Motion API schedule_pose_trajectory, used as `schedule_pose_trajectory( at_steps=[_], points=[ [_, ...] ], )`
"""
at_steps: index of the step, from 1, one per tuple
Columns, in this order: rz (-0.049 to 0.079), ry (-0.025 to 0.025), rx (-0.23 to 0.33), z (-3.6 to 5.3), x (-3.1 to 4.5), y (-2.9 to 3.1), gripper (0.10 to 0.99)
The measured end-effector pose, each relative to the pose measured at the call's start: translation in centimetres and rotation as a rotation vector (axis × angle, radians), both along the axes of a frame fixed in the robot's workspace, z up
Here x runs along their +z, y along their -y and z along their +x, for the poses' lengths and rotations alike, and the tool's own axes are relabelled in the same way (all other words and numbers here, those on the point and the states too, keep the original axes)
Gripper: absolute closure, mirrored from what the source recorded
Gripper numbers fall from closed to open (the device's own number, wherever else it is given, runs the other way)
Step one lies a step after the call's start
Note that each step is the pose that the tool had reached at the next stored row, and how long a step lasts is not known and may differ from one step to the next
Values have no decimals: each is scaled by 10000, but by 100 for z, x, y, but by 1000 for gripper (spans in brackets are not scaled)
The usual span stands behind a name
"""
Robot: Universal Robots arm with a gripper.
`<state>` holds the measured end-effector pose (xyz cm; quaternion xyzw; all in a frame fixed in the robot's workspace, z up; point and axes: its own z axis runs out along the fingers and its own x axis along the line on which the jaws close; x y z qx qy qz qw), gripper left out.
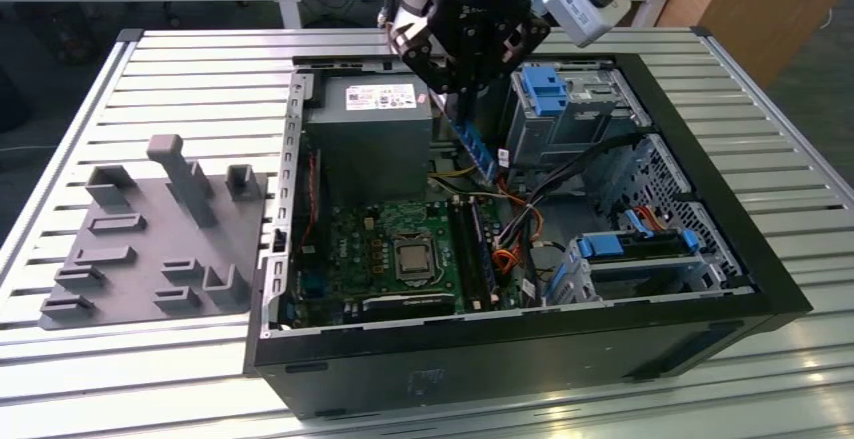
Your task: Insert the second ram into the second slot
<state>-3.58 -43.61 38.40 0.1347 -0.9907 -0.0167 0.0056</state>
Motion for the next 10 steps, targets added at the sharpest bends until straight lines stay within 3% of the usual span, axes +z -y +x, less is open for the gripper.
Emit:
schedule_pose_trajectory(
  at_steps=[10],
  points=[
    [-18,-1,-438,9,0,0,953]
  ],
)
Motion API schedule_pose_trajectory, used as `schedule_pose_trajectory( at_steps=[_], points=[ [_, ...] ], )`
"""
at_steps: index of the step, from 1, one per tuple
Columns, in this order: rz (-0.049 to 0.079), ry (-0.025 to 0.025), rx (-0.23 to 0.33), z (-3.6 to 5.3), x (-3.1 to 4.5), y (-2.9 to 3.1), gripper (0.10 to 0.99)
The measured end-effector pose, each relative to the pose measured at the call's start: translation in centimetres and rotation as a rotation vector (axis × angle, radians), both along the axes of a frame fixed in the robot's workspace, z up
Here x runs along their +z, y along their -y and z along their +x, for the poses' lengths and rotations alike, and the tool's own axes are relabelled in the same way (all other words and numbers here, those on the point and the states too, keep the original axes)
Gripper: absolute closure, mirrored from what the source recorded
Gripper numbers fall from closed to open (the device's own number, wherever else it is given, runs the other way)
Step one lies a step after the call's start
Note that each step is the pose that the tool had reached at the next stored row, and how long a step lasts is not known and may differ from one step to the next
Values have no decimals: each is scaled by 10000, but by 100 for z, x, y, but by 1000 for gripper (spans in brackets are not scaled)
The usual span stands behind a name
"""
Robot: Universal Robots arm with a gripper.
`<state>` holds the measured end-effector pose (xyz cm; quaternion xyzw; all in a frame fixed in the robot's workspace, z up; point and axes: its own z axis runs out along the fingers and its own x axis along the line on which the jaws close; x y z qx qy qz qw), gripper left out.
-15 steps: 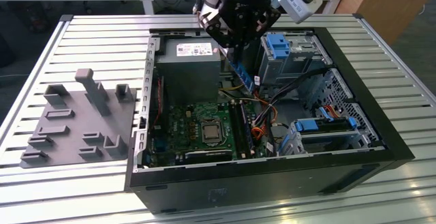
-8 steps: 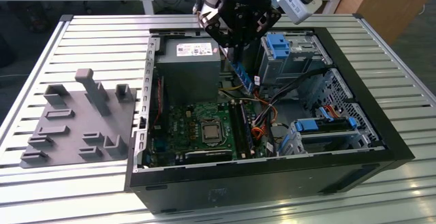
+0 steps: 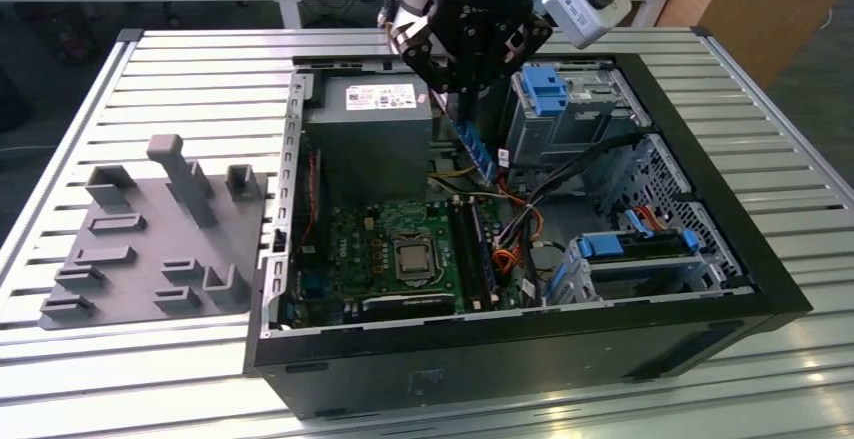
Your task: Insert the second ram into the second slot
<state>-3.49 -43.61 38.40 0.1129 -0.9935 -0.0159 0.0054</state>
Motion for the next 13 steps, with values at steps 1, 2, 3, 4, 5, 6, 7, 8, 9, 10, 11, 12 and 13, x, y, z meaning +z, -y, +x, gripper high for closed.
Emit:
schedule_pose_trajectory(
  at_steps=[1,2,3,4,5,6,7,8,9,10,11,12,13],
  points=[
    [0,0,-80,0,0,0,953],
    [-1,-1,-145,-1,1,0,953],
    [0,0,-195,-1,0,0,953],
    [1,0,-233,-1,0,0,953],
    [0,0,-267,-1,0,0,953],
    [0,0,-301,-1,0,0,953],
    [0,0,-339,-1,0,0,953],
    [0,0,-373,-1,0,0,953],
    [0,0,-407,-1,0,0,953],
    [0,0,-439,-1,0,0,953],
    [0,0,-470,-1,0,0,953],
    [0,0,-500,-1,0,0,953],
    [0,0,-528,-1,0,0,953]
  ],
)
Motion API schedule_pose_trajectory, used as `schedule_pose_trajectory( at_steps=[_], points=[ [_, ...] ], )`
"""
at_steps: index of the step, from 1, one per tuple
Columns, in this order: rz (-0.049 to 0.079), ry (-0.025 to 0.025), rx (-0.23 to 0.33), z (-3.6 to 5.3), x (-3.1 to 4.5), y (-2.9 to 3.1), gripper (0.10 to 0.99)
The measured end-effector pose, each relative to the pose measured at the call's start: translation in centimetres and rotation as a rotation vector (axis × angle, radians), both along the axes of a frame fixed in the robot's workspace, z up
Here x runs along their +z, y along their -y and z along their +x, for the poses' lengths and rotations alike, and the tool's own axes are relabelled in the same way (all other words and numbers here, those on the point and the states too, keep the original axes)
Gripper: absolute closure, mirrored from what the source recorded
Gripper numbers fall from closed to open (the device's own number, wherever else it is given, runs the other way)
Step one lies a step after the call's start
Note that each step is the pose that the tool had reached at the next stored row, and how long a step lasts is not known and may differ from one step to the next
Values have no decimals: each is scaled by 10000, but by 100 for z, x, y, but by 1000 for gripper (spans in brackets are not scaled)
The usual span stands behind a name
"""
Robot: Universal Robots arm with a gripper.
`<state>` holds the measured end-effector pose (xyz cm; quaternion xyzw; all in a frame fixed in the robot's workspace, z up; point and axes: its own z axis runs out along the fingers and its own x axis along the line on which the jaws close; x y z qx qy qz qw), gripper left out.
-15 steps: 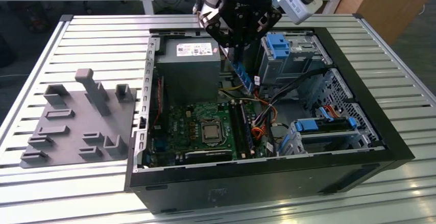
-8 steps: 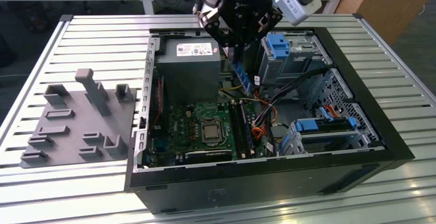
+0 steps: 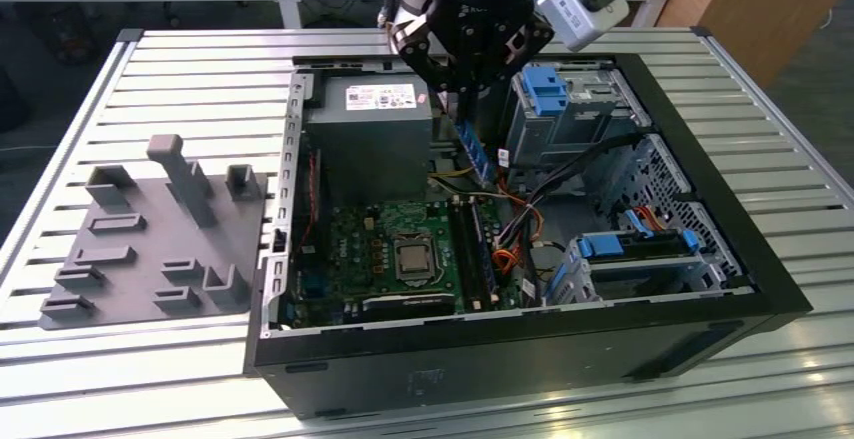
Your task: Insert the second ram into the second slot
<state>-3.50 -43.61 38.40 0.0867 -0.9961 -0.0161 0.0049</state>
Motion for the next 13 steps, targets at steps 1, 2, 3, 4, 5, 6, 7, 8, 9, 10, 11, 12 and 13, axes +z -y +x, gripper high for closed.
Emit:
schedule_pose_trajectory(
  at_steps=[1,2,3,4,5,6,7,8,9,10,11,12,13],
  points=[
    [-1,0,-28,0,0,0,953],
    [-1,0,-59,0,0,0,953],
    [-1,0,-87,0,0,0,953],
    [-1,0,-115,0,0,0,953],
    [0,0,-144,0,0,0,953],
    [0,0,-171,0,0,0,953],
    [0,0,-199,0,0,0,953],
    [0,0,-226,0,0,0,953],
    [0,0,-254,0,0,0,953],
    [0,0,-280,0,0,0,953],
    [0,0,-307,0,0,0,953],
    [0,0,-332,0,0,0,953],
    [0,0,-357,0,0,0,953]
  ],
)
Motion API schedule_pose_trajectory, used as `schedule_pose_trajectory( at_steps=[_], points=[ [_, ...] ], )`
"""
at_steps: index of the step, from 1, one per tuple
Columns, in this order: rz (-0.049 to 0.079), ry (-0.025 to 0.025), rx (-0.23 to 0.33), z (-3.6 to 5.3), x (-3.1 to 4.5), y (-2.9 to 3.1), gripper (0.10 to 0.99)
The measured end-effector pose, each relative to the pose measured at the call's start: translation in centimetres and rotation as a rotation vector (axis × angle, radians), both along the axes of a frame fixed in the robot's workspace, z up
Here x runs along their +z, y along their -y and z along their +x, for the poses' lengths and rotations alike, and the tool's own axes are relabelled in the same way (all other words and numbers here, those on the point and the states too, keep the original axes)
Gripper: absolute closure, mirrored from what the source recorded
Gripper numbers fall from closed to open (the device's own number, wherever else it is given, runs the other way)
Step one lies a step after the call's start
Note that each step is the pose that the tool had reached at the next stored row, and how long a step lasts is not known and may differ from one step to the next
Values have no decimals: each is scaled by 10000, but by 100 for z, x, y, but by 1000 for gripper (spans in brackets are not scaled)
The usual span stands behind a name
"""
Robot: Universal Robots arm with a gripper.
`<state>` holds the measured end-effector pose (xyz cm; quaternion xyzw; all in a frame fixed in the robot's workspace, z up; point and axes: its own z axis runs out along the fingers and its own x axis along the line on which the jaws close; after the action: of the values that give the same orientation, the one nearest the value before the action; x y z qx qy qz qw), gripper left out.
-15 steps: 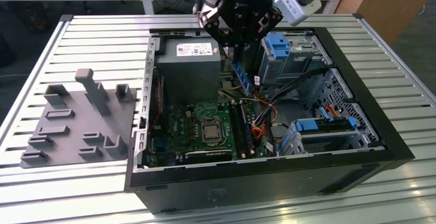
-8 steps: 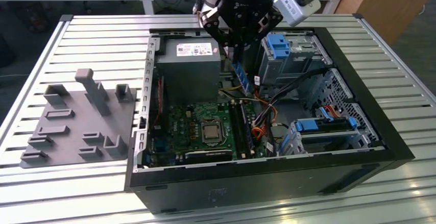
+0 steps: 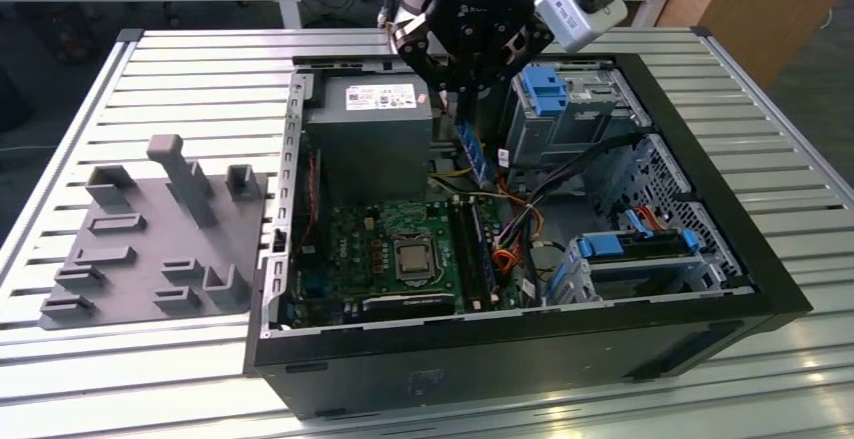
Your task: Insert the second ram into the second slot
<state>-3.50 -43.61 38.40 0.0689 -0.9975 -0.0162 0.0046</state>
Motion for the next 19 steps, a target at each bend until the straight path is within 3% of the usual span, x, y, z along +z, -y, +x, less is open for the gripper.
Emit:
schedule_pose_trajectory(
  at_steps=[19],
  points=[
    [0,0,-427,0,0,0,953]
  ],
)
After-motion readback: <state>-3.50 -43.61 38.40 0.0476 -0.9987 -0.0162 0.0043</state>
